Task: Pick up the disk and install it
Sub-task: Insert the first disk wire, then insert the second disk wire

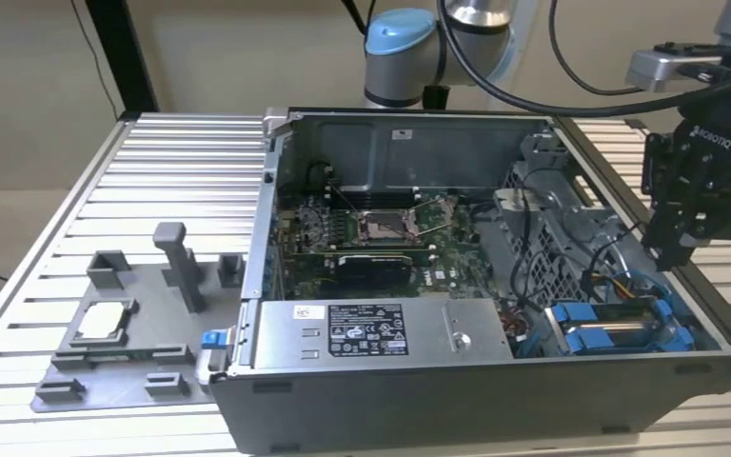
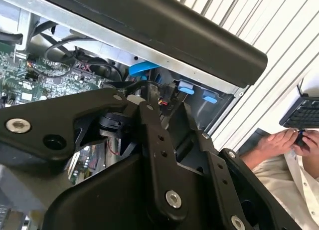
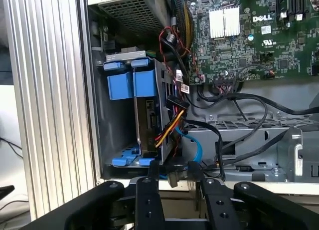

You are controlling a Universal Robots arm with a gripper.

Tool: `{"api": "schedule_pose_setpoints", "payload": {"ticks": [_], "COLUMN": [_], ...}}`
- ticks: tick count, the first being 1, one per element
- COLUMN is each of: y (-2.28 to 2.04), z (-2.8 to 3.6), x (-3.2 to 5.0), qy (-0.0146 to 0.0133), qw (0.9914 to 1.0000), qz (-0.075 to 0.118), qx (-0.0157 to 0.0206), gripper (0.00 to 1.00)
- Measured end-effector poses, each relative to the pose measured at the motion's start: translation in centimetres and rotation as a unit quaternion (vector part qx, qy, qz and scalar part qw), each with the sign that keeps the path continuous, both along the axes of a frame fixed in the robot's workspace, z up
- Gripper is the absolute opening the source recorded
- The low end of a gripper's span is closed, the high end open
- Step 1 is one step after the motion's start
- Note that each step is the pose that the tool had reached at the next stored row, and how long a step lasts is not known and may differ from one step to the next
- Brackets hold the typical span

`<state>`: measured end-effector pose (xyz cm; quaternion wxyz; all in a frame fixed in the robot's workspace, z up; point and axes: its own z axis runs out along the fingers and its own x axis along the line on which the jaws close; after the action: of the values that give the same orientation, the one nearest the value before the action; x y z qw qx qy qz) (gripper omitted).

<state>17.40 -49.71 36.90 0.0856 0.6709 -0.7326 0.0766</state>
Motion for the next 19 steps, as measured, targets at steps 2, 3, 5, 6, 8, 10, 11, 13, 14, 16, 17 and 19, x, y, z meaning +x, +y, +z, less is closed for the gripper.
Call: {"api": "schedule_pose_setpoints", "payload": {"ticks": [2, 3, 5, 6, 8, 10, 11, 13, 14, 16, 17, 19], "y": [0.01, 0.03, 0.10, 0.15, 0.26, 0.38, 0.46, 0.63, 0.73, 0.88, 0.88, 0.89], "z": [-0.14, -0.21, -0.33, -0.37, -0.42, -0.49, -0.52, -0.61, -0.65, -0.72, -0.74, -0.76], "x": [0.00, 0.00, 0.00, 0.00, 0.00, 0.00, 0.00, 0.00, 0.00, 0.00, -0.01, 0.00], "qy": [0.0000, 0.0000, 0.0000, 0.0000, 0.0000, 0.0000, 0.0000, 0.0000, -0.0001, 0.0000, 0.0000, -0.0001], "qw": [0.99998, 0.99996, 0.99991, 0.99989, 0.99987, 0.99984, 0.99983, 0.99982, 0.99981, 0.99978, 0.99977, 0.99973], "qz": [0.001, 0.001, 0.001, 0.001, 0.001, 0.001, 0.001, 0.001, 0.001, 0.001, 0.001, 0.001], "qx": [-0.0056, -0.0085, -0.0133, -0.0145, -0.0162, -0.0176, -0.0181, -0.0189, -0.0194, -0.0208, -0.0215, -0.0230], "gripper": [1.00, 1.00, 1.00, 1.00, 1.00, 1.00, 1.00, 1.00, 1.00, 1.00, 1.00, 1.00]}}
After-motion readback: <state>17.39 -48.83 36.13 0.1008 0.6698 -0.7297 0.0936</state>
